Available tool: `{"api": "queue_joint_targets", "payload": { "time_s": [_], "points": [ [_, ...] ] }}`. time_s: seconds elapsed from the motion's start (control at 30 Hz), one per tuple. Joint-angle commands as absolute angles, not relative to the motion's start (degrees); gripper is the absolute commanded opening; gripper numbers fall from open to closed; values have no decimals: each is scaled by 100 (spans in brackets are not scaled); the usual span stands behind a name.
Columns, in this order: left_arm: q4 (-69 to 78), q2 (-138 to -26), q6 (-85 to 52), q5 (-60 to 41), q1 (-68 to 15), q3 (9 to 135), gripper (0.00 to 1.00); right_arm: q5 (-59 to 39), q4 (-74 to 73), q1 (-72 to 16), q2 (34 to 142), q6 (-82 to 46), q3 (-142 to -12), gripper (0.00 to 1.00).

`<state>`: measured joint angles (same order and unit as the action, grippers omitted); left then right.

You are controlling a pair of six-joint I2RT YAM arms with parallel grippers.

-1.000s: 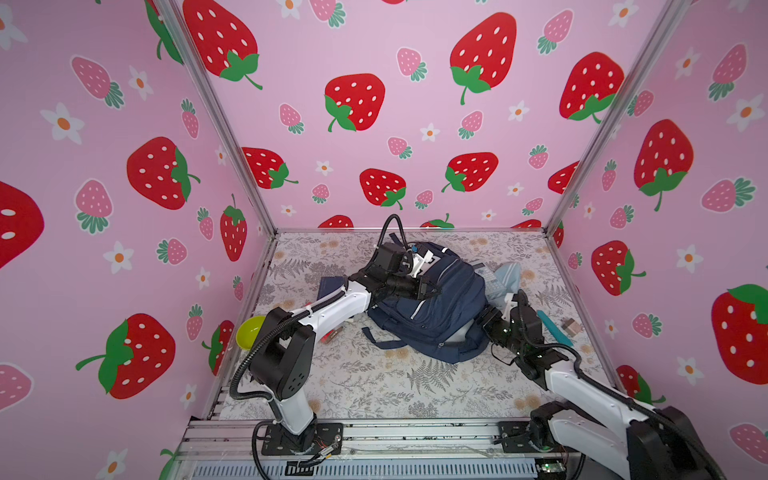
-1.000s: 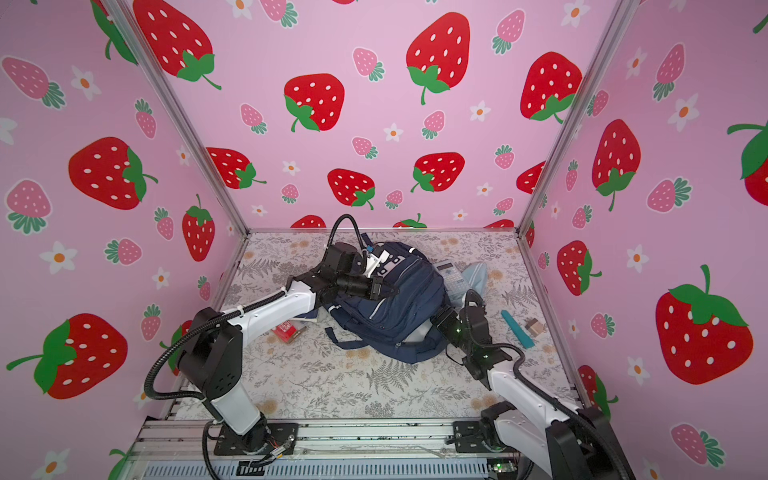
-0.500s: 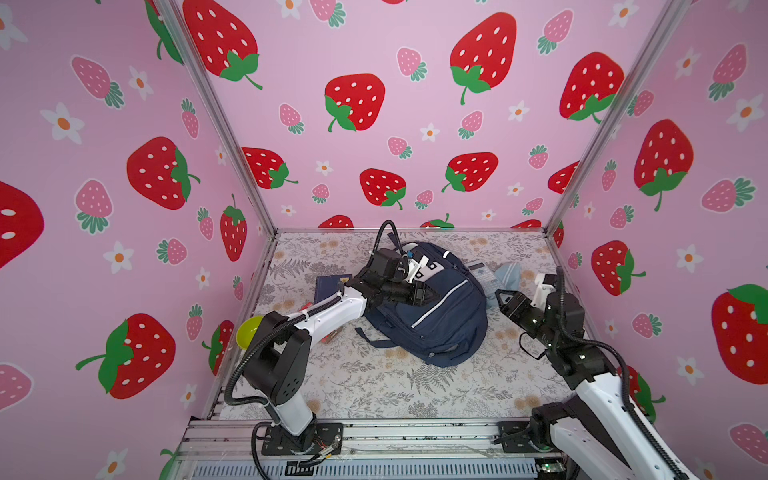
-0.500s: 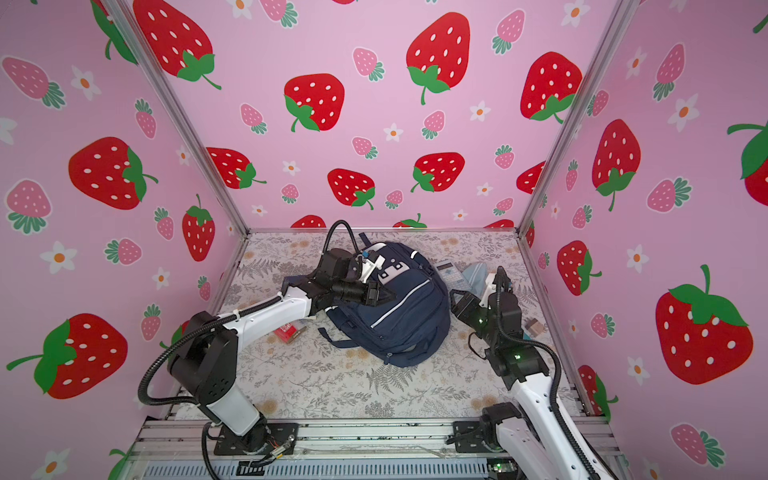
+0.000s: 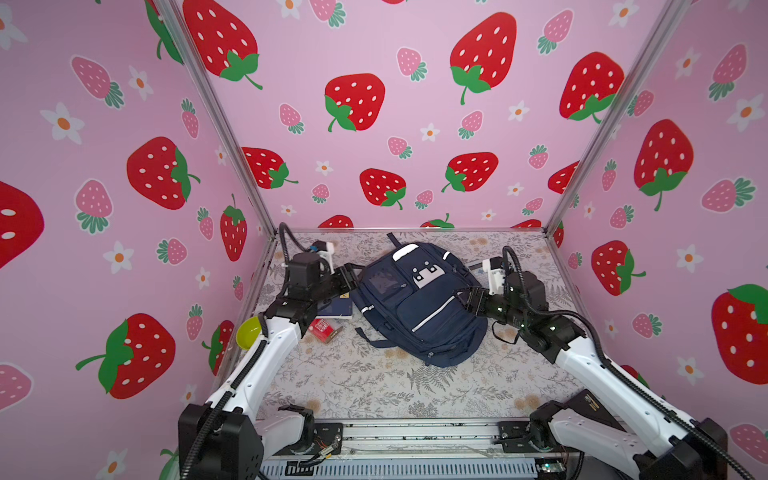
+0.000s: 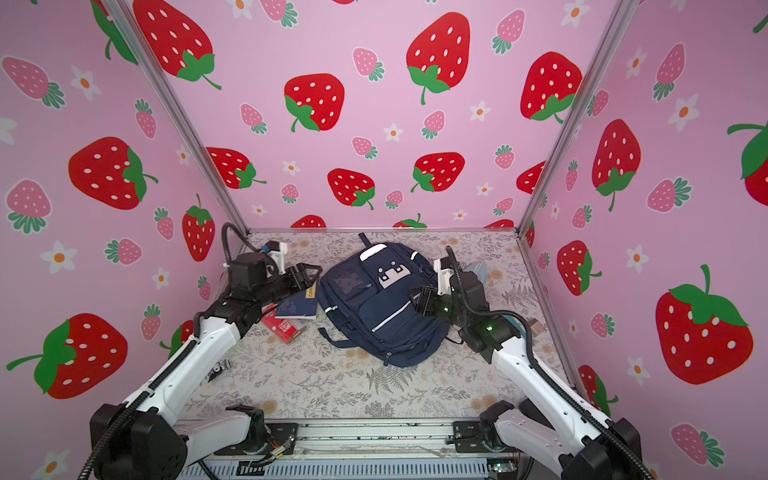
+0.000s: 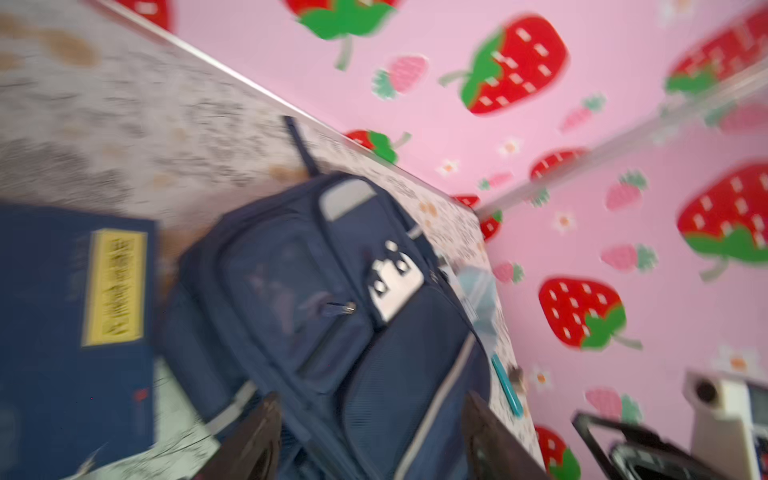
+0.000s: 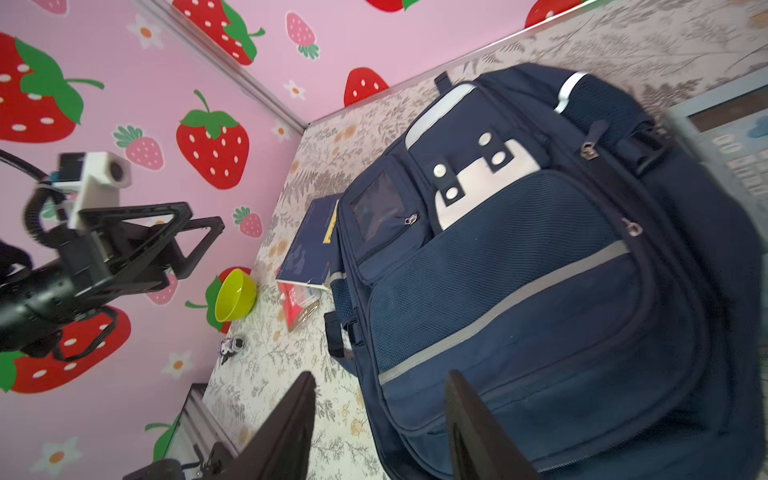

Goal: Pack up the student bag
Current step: 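Move the left gripper to the blue book while the right holds the backpack top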

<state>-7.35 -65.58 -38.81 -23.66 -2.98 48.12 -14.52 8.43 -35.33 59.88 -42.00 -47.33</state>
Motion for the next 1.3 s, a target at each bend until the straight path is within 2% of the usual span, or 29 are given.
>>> {"api": "queue_joint_targets", "payload": {
  "time_s": [0.0,0.13,0.27,0.3,0.43,0.7,0.83,1.13,1.27],
  "points": [
    [-822,-6309,-4827,-2907,664,4135,71,-1579,621,-3754,6215,-4056,-4849,52],
    [-622,-6440,-5004,-3293,1532,3742,70,-1610,570,-3964,6449,-4020,-4870,52],
    [-323,-6877,-5097,-3550,1805,3636,69,-1640,534,-4030,6525,-4010,-4852,52],
    [-221,-7005,-5168,-3608,1843,3609,69,-1635,529,-4037,6527,-4021,-4839,49],
    [-140,-7360,-5287,-3525,1975,3514,63,-1636,464,-4064,6491,-4090,-4742,49],
    [-194,-7533,-5278,-3035,2030,3455,61,-1753,371,-4091,6565,-4157,-4709,49],
    [96,-7742,-5422,-2975,2035,3374,57,-1791,300,-4108,6681,-4192,-4754,48],
    [433,-8190,-5518,-2908,2030,3410,55,-1811,247,-4140,6761,-4195,-4805,48],
    [746,-8415,-5657,-2990,2030,3363,50,-1828,237,-4140,6768,-4209,-4806,48]
  ]
}}
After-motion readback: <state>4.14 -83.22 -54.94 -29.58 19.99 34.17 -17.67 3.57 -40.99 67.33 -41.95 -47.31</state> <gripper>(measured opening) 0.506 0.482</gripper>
